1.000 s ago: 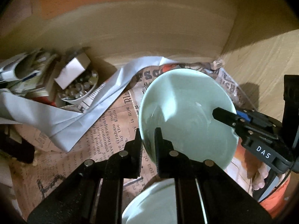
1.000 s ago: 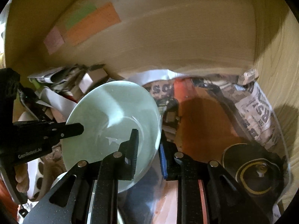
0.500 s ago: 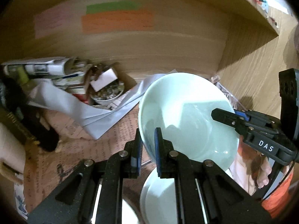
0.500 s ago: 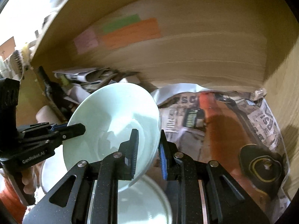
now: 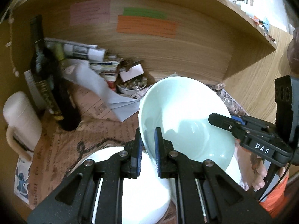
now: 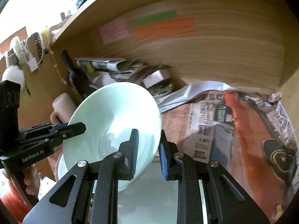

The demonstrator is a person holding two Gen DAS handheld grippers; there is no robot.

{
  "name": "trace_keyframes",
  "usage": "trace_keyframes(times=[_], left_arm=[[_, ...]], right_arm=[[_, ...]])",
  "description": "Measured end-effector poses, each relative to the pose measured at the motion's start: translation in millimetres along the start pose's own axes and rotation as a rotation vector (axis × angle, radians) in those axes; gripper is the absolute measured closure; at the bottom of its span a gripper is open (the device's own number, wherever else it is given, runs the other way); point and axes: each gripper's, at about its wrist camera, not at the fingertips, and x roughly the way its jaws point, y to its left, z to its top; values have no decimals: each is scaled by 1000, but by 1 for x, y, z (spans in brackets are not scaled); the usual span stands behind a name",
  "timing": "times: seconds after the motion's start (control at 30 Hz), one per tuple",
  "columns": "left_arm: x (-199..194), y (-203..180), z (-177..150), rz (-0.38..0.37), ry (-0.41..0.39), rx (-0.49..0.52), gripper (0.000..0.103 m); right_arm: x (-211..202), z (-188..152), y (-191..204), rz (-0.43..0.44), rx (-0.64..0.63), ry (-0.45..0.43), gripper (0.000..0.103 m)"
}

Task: Organize plates and bowls
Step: 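Lower the mint green bowl into the white dotted bowl with both tools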

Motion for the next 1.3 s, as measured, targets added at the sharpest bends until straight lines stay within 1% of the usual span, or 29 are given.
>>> trace_keyframes(times=[0.17,0.37,0.6,0.7,0.9,1.03,1.17,1.3], left_arm=[[-16,14,-14,36,-16,-9,92],[-27,32,-30,61,-15,-22,92],[-34,49,-46,73,3,-48,92],[-35,53,-51,74,12,-57,92],[-47,57,-57,100,-23,-56,92],[-51,61,-61,135,-33,-54,92],[-50,68,-67,147,-13,-67,92],[-42,74,-75,145,23,-76,92]], right_arm=[[8,-8,18,35,-11,17,84],[16,-17,38,63,-30,40,84],[25,-24,53,86,-43,68,83],[26,-26,60,92,-50,71,82],[25,-26,71,93,-78,77,82],[28,-27,78,108,-92,85,82],[37,-32,84,107,-102,109,81],[45,-38,85,116,-94,139,81]])
